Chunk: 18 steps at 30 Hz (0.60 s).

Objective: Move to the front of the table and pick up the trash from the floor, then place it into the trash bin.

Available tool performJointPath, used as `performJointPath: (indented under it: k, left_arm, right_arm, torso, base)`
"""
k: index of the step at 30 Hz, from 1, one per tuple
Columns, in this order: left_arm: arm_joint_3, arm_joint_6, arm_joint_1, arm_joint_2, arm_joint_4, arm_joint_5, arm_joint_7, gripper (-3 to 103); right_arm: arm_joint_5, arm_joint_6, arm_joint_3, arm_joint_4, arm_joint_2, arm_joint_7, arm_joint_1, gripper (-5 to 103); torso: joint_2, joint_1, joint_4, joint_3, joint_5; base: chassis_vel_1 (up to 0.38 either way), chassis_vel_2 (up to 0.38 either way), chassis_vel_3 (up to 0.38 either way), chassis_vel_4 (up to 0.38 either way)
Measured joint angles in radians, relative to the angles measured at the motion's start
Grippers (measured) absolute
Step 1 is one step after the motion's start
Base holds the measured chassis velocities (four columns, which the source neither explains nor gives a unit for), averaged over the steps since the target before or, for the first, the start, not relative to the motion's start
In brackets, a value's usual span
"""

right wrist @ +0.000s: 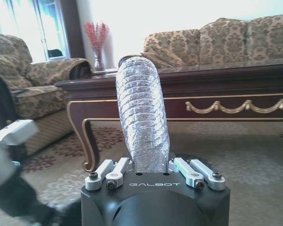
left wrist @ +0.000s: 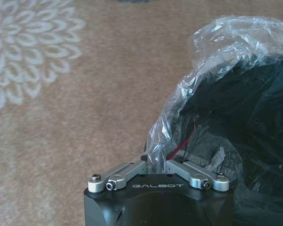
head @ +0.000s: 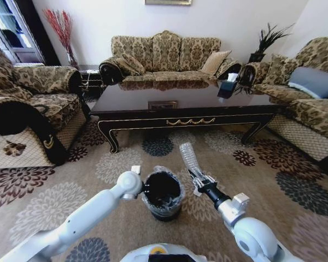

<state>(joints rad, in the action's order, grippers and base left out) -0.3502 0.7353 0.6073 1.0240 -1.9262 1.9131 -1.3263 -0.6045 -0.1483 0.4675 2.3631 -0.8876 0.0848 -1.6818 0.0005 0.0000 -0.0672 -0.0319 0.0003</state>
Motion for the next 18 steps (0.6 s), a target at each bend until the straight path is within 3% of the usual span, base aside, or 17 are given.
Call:
performJointPath:
  k: [18]
  left_arm:
    - [-0.086,0.0,-0.056,0.051,0.013,0.016,-0.005,0]
  right_arm:
    - [0.028,-0.037,-0.065,0.065,-0.052,-0.004,-0.057,25]
  torso:
    - [0.0,0.0,-0.0002,0.0,-0.0003]
  base:
    - [0.0,0.0,0.0,0.0]
